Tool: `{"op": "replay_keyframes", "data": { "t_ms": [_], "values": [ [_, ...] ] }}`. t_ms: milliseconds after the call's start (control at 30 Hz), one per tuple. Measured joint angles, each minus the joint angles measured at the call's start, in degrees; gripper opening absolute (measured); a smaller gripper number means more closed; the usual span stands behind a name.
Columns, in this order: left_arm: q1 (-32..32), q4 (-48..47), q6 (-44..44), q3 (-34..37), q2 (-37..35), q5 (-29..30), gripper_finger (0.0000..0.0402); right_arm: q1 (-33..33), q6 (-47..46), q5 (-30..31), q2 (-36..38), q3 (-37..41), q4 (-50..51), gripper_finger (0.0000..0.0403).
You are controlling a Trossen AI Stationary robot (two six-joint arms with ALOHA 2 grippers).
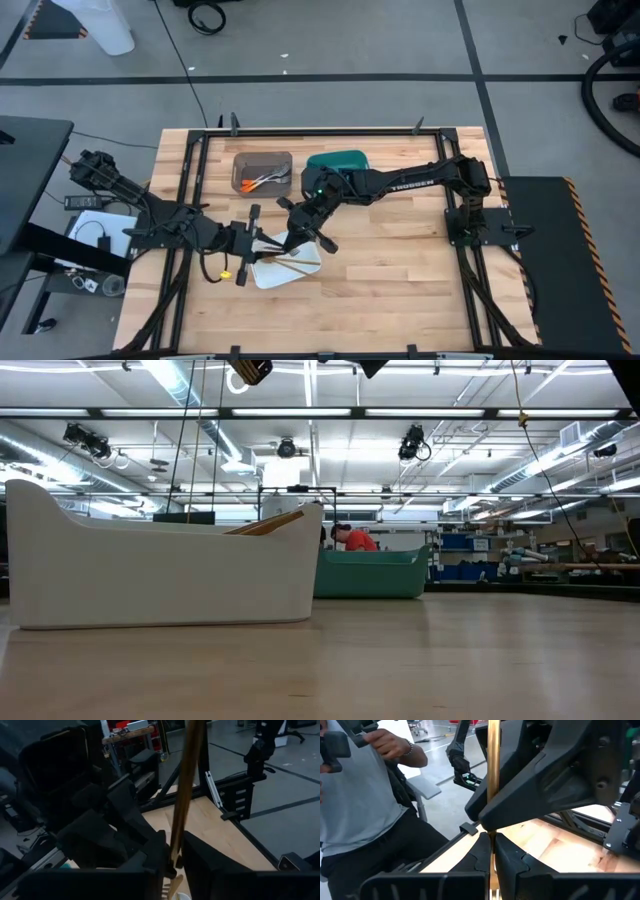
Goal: Sort silverware by color (type)
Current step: Put the gold fork into the white bin
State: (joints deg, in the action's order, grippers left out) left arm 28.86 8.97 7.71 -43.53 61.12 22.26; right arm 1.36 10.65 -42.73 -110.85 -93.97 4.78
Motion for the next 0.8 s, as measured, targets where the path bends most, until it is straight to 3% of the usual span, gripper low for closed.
{"op": "replay_keyframes", "data": {
  "t_ms": [300,433,667,800],
  "values": [
    [-0.2,0.5,-0.8,0.0,0.0,-0.3,0.0143,-0.4,-0.1,0.2,0.0,0.0,0.1,0.0016],
    [-0.2,1.4,-0.6,0.0,0.0,-3.3,0.0165,-0.7,-0.2,0.2,0.0,0.0,0.0,0.0016],
    [-1.8,2.4,-0.5,0.0,0.0,-3.6,0.0167,-0.8,-0.2,0.6,0.0,0.0,0.0,0.0016],
    [-1.8,2.4,-0.4,0.0,0.0,-3.7,0.0145,-0.8,-0.1,0.6,0.0,0.0,0.1,0.0016]
  ]
}}
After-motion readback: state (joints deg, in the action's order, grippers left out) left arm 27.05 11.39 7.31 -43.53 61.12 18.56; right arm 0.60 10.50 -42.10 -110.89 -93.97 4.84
